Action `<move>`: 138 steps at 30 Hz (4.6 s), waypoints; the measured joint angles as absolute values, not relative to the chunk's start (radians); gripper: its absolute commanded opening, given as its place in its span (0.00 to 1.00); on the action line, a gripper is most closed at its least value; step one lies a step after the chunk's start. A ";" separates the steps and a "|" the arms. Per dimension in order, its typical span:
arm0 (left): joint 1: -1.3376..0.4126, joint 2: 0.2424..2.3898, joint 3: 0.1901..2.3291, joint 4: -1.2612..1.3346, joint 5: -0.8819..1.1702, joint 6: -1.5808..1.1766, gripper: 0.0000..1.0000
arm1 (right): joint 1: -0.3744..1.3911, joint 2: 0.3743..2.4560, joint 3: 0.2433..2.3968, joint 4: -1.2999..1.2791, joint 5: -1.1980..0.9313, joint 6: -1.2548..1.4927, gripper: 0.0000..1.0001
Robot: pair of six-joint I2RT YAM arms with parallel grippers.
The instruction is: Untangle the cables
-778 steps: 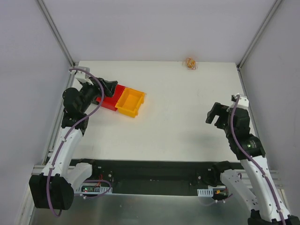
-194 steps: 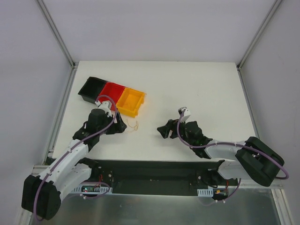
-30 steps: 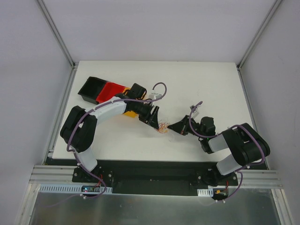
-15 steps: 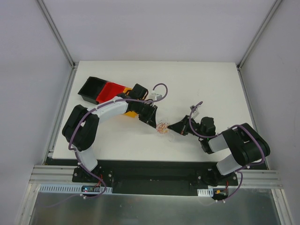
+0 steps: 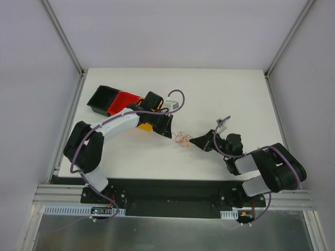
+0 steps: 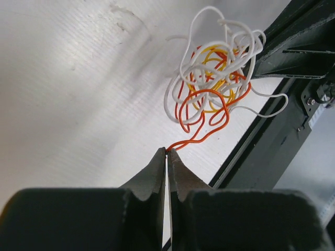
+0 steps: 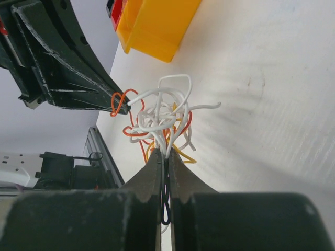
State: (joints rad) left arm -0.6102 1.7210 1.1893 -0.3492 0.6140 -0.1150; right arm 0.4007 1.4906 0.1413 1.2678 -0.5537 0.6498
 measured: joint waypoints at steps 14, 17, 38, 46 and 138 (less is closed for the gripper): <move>-0.675 1.135 0.978 -0.338 0.273 -0.247 0.00 | 0.648 1.123 0.280 0.667 -0.012 0.455 0.02; -0.681 0.904 0.910 -0.349 0.181 -0.296 0.00 | 0.653 1.177 0.350 0.497 0.113 0.464 0.09; -0.708 1.086 0.734 -0.208 0.274 -0.485 0.50 | 0.659 1.290 0.385 0.477 -0.089 0.381 0.04; -0.809 1.416 0.858 -0.091 0.250 -0.463 0.53 | 0.659 1.291 0.385 0.510 -0.148 0.371 0.04; -0.875 0.975 1.911 -0.483 0.043 -0.239 0.00 | 0.787 1.372 0.459 0.347 0.514 0.569 0.61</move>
State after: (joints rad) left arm -0.8753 0.9749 1.9114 -0.4828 0.0425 -0.2390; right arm 0.7868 1.3716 0.4595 0.3466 0.5144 0.5686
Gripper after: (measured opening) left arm 0.004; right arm 0.532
